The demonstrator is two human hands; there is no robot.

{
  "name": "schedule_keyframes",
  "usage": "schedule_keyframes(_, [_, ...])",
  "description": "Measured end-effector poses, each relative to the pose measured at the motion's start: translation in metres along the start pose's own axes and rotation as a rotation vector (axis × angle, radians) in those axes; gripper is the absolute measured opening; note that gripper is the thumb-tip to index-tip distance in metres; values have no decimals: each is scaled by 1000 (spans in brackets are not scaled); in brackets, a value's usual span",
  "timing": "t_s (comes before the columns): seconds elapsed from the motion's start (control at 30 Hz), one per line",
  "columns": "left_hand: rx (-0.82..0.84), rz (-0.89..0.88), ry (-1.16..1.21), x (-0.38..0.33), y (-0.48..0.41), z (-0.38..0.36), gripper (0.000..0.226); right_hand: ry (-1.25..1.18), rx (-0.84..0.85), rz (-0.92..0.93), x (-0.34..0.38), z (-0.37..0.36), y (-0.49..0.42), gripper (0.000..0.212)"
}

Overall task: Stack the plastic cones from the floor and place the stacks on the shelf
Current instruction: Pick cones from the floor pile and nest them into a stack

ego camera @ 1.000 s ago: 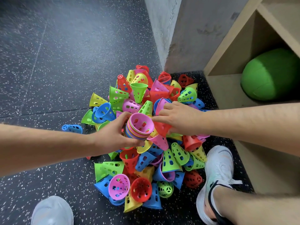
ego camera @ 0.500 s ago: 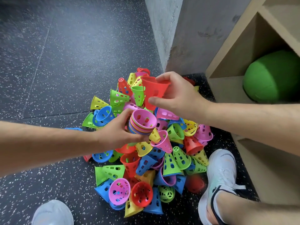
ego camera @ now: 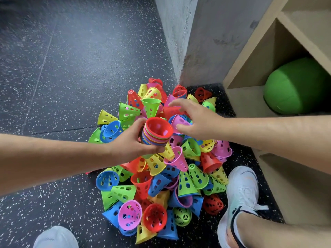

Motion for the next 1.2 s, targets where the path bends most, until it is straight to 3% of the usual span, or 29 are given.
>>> schedule_keyframes(0.13, [13,1,9,1,-1,-2,91,357,307,-45,-22,-27,-9,71])
schedule_keyframes(0.2, [12,-1,12,1,-1,-1,90,413,354,-90,-30,-35,-11,67])
schedule_keyframes(0.4, [-1,12,4,2,0,6,83,320,218,-32,-31,-26,-19,28])
schedule_keyframes(0.77, [-28,19,-6,9,-2,17,84,-94,-250,38,14,32,-34,28])
schedule_keyframes(0.93, [-26,19,12,9,-2,17,86,-168,-187,91,42,11,-39,29])
schedule_keyframes(1.1, [-24,13,11,9,2,20,89,-173,40,86,53,-12,-28,40])
schedule_keyframes(1.2, [-40,20,10,7,9,22,88,-257,1,31,47,-18,-27,39])
Point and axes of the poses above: each hand's wrist, its own y-axis away from the middle knuckle, its own z-axis out of the back of the hand, x = y × z, the point moved 7 cm from there along -y, towards the middle knuckle, and after that the axes turned 13 degrees about z, right-handed, at the moved point
